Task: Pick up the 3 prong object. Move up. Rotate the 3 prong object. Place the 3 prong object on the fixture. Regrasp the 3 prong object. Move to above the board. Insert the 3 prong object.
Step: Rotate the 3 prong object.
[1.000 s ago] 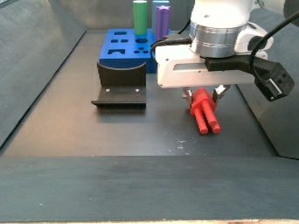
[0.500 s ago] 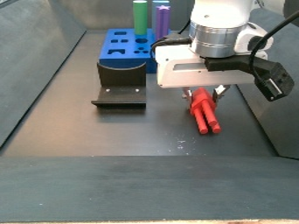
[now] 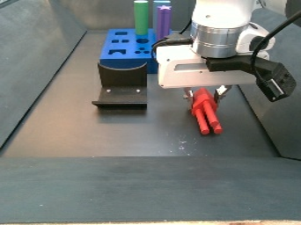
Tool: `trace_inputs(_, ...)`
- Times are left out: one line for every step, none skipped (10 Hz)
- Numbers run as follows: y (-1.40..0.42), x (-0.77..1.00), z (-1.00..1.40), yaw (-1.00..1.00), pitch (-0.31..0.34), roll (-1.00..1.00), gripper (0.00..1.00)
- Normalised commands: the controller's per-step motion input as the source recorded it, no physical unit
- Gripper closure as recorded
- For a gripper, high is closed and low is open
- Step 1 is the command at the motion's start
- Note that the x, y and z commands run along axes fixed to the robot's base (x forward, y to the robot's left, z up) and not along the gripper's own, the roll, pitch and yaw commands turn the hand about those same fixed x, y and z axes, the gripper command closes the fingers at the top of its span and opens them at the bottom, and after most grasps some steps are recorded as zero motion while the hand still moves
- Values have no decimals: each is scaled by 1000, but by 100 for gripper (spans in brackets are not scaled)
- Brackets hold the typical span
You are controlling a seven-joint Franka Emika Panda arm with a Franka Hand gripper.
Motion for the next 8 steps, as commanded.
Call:
trace_inputs(11,12,-205,11,11,32,100)
trace_inputs(11,12,-205,11,11,32,100)
trace_inputs(0,0,0,0,0,0,0)
trace_inputs(0,0,1000,0,0,0,0)
trace_inputs(0,-1,1000,0,2,-1,0)
trace_inputs(-6,-21,1000,4,37,-16,0)
trace_inputs(-6,-18,1000,6,51,-25,0)
trace_inputs(-7,-16,1000,9,58,-33,0)
